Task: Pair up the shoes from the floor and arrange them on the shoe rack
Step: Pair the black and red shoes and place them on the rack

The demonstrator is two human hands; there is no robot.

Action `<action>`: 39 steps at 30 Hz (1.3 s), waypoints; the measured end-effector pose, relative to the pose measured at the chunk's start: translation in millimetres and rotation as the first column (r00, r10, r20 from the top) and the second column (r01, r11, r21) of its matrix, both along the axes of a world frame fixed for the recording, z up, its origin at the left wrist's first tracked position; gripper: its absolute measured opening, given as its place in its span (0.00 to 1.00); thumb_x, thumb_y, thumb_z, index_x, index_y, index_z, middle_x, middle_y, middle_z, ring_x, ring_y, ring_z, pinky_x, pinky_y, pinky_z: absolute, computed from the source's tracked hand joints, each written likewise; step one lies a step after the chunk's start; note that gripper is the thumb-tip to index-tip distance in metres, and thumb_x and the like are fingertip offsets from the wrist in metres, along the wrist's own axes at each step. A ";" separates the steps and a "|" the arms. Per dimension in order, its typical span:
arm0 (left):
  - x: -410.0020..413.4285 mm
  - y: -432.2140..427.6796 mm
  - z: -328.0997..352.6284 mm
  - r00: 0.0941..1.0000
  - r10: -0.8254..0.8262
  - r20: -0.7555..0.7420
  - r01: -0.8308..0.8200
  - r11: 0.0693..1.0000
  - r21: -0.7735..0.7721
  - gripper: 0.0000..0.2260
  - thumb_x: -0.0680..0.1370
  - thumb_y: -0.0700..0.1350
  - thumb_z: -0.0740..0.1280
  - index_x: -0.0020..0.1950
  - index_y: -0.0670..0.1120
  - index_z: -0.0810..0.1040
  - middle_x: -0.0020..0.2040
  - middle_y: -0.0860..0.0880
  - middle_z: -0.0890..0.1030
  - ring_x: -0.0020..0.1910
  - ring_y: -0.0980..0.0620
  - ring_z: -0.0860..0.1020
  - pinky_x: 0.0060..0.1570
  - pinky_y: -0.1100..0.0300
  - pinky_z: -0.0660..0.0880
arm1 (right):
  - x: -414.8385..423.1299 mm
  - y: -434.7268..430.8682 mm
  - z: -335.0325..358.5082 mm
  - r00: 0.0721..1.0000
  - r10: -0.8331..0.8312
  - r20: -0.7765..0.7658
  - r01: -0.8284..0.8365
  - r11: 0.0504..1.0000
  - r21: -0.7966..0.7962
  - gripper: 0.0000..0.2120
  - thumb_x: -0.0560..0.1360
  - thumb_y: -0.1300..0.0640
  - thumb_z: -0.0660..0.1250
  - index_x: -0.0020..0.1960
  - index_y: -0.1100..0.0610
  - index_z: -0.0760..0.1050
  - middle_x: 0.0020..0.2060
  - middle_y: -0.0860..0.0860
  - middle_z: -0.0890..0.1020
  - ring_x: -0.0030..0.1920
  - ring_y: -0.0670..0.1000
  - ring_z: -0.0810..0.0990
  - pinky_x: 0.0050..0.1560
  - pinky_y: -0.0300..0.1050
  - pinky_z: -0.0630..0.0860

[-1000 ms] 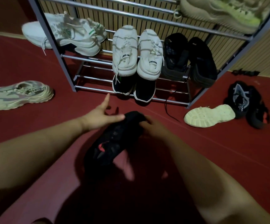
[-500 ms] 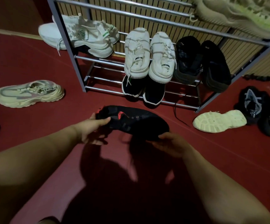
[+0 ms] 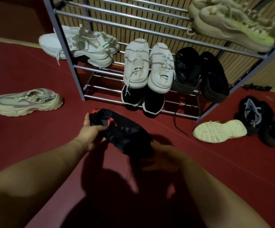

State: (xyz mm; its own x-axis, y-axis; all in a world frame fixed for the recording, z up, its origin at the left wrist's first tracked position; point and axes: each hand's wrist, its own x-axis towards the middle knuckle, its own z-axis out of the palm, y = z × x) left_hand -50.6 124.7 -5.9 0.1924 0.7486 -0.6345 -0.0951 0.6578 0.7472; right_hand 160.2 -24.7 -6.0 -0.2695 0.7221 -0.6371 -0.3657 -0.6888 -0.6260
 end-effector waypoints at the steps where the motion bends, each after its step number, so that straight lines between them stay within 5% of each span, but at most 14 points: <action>1: -0.7 -0.1 0.4 0.999 -0.045 0.001 0.045 0.999 -0.001 0.42 0.75 0.28 0.62 0.75 0.64 0.47 0.63 0.50 0.72 0.46 0.49 0.78 0.29 0.58 0.77 | 0.3 3.8 0.7 1.000 -0.008 0.013 0.008 1.000 -0.026 0.41 0.62 0.39 0.75 0.70 0.49 0.66 0.67 0.53 0.74 0.64 0.57 0.74 0.57 0.58 0.74; 3: 2.1 -3.0 0.6 0.989 -0.146 -0.017 0.146 0.989 0.009 0.41 0.75 0.28 0.62 0.75 0.64 0.49 0.63 0.52 0.73 0.47 0.50 0.79 0.29 0.60 0.77 | 0.8 9.4 4.7 0.989 -0.037 0.147 0.048 0.996 -0.076 0.35 0.69 0.37 0.63 0.73 0.49 0.63 0.66 0.51 0.74 0.60 0.53 0.75 0.56 0.52 0.73; 5: 11.8 -9.2 1.0 0.967 -0.251 -0.035 0.253 0.967 0.037 0.41 0.75 0.27 0.61 0.75 0.64 0.51 0.62 0.53 0.74 0.47 0.51 0.78 0.30 0.60 0.77 | -2.0 12.6 11.5 0.939 -0.019 0.344 0.042 0.997 -0.061 0.33 0.74 0.41 0.62 0.75 0.46 0.56 0.66 0.49 0.72 0.56 0.51 0.76 0.53 0.47 0.71; 8: 34.2 -19.7 5.8 0.950 -0.310 -0.020 0.311 0.948 0.065 0.40 0.75 0.28 0.62 0.75 0.62 0.52 0.62 0.52 0.74 0.46 0.52 0.78 0.28 0.64 0.77 | 3.2 11.9 14.1 0.764 0.091 0.639 -0.129 0.992 0.013 0.35 0.78 0.49 0.64 0.77 0.47 0.48 0.71 0.52 0.66 0.67 0.53 0.70 0.56 0.35 0.65; 10: 47.0 -23.2 8.0 0.961 -0.275 0.027 0.273 0.960 0.067 0.39 0.76 0.31 0.63 0.76 0.60 0.50 0.66 0.50 0.72 0.47 0.51 0.78 0.27 0.65 0.77 | 12.5 8.0 12.8 0.717 0.048 0.695 -0.139 0.987 0.075 0.34 0.78 0.53 0.64 0.77 0.48 0.49 0.71 0.53 0.67 0.69 0.51 0.68 0.53 0.28 0.62; 13: 63.2 -32.6 11.1 0.953 -0.296 0.070 0.289 0.953 0.092 0.38 0.77 0.35 0.65 0.77 0.58 0.46 0.71 0.49 0.67 0.44 0.51 0.79 0.25 0.65 0.76 | 22.9 -1.4 12.1 0.730 -0.056 0.681 -0.052 0.989 0.137 0.29 0.78 0.58 0.65 0.75 0.53 0.57 0.65 0.50 0.72 0.63 0.47 0.70 0.51 0.27 0.64; 15: 73.3 -44.0 10.3 0.924 -0.377 0.070 0.366 0.921 0.130 0.37 0.78 0.37 0.64 0.77 0.58 0.46 0.68 0.52 0.70 0.42 0.53 0.77 0.27 0.65 0.77 | 26.8 -11.2 6.1 0.790 -0.124 0.600 0.057 0.990 0.129 0.29 0.76 0.58 0.67 0.74 0.55 0.61 0.64 0.48 0.73 0.62 0.48 0.72 0.58 0.34 0.69; 18: 86.5 -61.3 10.4 0.851 -0.495 0.176 0.485 0.869 0.098 0.39 0.74 0.40 0.69 0.74 0.66 0.50 0.58 0.52 0.78 0.45 0.47 0.79 0.42 0.51 0.77 | 33.6 -24.7 -10.6 0.822 -0.278 0.497 0.235 0.961 0.148 0.32 0.69 0.53 0.72 0.71 0.54 0.67 0.64 0.56 0.77 0.63 0.58 0.76 0.67 0.56 0.70; 21: 98.9 -79.0 7.7 0.774 -0.596 0.214 0.574 0.803 0.160 0.42 0.66 0.37 0.75 0.70 0.66 0.60 0.61 0.45 0.78 0.55 0.41 0.80 0.53 0.42 0.77 | 36.0 -37.8 -6.0 0.816 -0.331 0.474 0.278 0.944 0.180 0.33 0.68 0.51 0.71 0.70 0.56 0.68 0.63 0.59 0.77 0.63 0.61 0.75 0.67 0.61 0.68; 23: 108.9 -92.9 10.5 0.753 -0.625 0.206 0.585 0.779 0.226 0.36 0.68 0.31 0.72 0.63 0.65 0.66 0.59 0.46 0.78 0.56 0.45 0.79 0.49 0.51 0.80 | 38.7 -46.0 -1.2 0.812 -0.353 0.464 0.299 0.935 0.189 0.31 0.69 0.53 0.70 0.70 0.58 0.68 0.64 0.61 0.76 0.64 0.62 0.74 0.67 0.61 0.68; 27: 123.5 -103.7 7.6 0.728 -0.677 0.105 0.623 0.718 0.310 0.55 0.57 0.35 0.76 0.75 0.60 0.51 0.69 0.50 0.68 0.65 0.48 0.72 0.57 0.49 0.74 | 52.1 -62.0 6.0 0.848 -0.335 0.411 0.313 0.942 0.122 0.23 0.76 0.57 0.67 0.69 0.59 0.68 0.60 0.58 0.78 0.55 0.53 0.80 0.64 0.51 0.73; 32: 138.1 -115.1 13.4 0.683 -0.727 0.065 0.668 0.658 0.346 0.54 0.60 0.27 0.73 0.76 0.57 0.50 0.70 0.50 0.68 0.66 0.51 0.69 0.62 0.54 0.69 | 91.6 -79.5 29.1 0.905 -0.221 0.363 0.242 0.970 -0.013 0.18 0.80 0.49 0.59 0.69 0.45 0.67 0.48 0.47 0.79 0.42 0.46 0.79 0.40 0.41 0.79; 36: 157.2 -128.9 19.3 0.495 -0.860 -0.123 0.816 0.412 0.405 0.51 0.61 0.34 0.77 0.72 0.61 0.50 0.73 0.59 0.57 0.71 0.60 0.59 0.54 0.77 0.67 | 146.7 -109.2 54.2 0.888 -0.232 0.397 0.287 0.954 -0.084 0.18 0.80 0.45 0.57 0.67 0.50 0.68 0.45 0.47 0.76 0.42 0.48 0.77 0.38 0.41 0.80; 39: 185.5 -141.2 28.6 0.313 -0.909 -0.275 0.901 0.192 0.390 0.54 0.54 0.51 0.78 0.70 0.71 0.48 0.73 0.59 0.60 0.70 0.57 0.64 0.66 0.60 0.68 | 187.3 -136.0 77.7 0.846 -0.344 0.407 0.410 0.908 -0.084 0.10 0.79 0.45 0.57 0.59 0.46 0.68 0.49 0.47 0.76 0.43 0.49 0.79 0.41 0.45 0.78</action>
